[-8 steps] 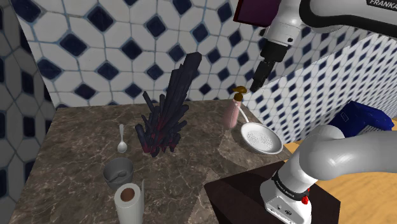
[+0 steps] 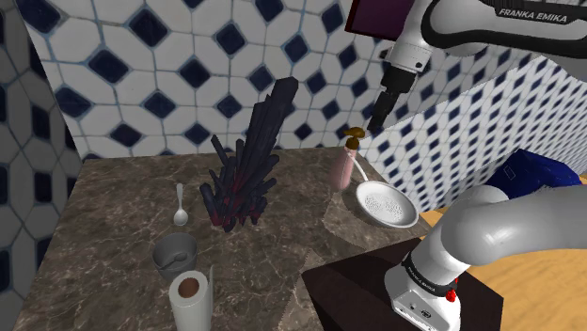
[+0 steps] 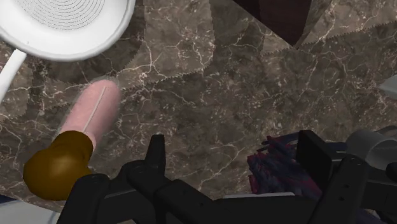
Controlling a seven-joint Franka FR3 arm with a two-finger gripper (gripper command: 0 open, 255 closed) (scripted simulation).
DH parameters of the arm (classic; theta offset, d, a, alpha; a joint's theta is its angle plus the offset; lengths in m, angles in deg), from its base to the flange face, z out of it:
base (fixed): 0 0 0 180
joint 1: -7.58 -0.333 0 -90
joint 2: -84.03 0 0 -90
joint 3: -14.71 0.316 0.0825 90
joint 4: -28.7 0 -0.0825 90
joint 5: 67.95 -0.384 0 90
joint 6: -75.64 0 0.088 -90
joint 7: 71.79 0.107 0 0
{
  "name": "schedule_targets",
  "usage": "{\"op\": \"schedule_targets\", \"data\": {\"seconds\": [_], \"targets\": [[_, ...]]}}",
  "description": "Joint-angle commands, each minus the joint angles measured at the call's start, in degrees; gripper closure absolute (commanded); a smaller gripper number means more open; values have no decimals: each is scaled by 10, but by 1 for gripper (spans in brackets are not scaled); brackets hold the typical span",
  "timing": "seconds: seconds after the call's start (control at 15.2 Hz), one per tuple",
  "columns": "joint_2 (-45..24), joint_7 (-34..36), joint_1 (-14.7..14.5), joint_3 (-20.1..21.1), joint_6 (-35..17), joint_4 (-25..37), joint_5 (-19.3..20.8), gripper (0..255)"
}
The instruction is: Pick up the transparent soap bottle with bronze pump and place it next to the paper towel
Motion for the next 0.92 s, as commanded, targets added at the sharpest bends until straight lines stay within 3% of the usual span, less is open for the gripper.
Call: {"op": "schedule_targets", "data": {"seconds": [0.0,0.4,0.86], "targets": [[-24,-29,5,-23,-25,-1,10,0],[-118,-117,13,-93,-82,34,26,0],[-232,-210,13,-158,-135,89,10,0]]}}
